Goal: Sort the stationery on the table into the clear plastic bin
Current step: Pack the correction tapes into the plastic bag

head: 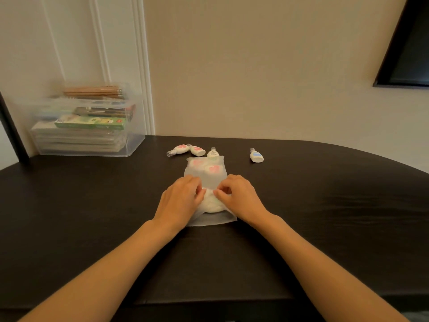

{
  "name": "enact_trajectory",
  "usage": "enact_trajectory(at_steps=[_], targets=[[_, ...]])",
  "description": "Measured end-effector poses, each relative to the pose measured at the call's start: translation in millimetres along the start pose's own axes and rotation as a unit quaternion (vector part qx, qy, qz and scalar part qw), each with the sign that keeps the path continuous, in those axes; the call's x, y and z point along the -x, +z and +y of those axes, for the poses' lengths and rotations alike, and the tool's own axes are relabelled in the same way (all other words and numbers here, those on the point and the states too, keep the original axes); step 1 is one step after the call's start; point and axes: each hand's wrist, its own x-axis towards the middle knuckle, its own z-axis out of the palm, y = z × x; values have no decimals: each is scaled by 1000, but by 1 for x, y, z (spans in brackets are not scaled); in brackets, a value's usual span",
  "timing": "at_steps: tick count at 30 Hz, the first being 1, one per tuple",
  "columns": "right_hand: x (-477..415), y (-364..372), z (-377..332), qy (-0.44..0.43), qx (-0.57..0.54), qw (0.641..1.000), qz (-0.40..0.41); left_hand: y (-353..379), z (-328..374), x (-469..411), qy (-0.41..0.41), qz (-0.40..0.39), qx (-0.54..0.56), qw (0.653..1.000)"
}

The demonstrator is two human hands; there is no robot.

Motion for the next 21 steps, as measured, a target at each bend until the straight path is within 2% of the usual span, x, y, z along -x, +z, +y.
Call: enact_trajectory(at_steps=[4,10,17,21], targets=[[1,-2,-4,1,42,999,-6,0,0,3,23,32,-28,999],[-1,3,-9,13,57,998,10,-2,-2,2,15,14,-13,1000],[2,4,-10,15,11,999,-34,0,-8,-2,-2,-30,19,999],[-1,2,-11,29,15,998,-61,-1,-11,-9,-12,-88,27,996]])
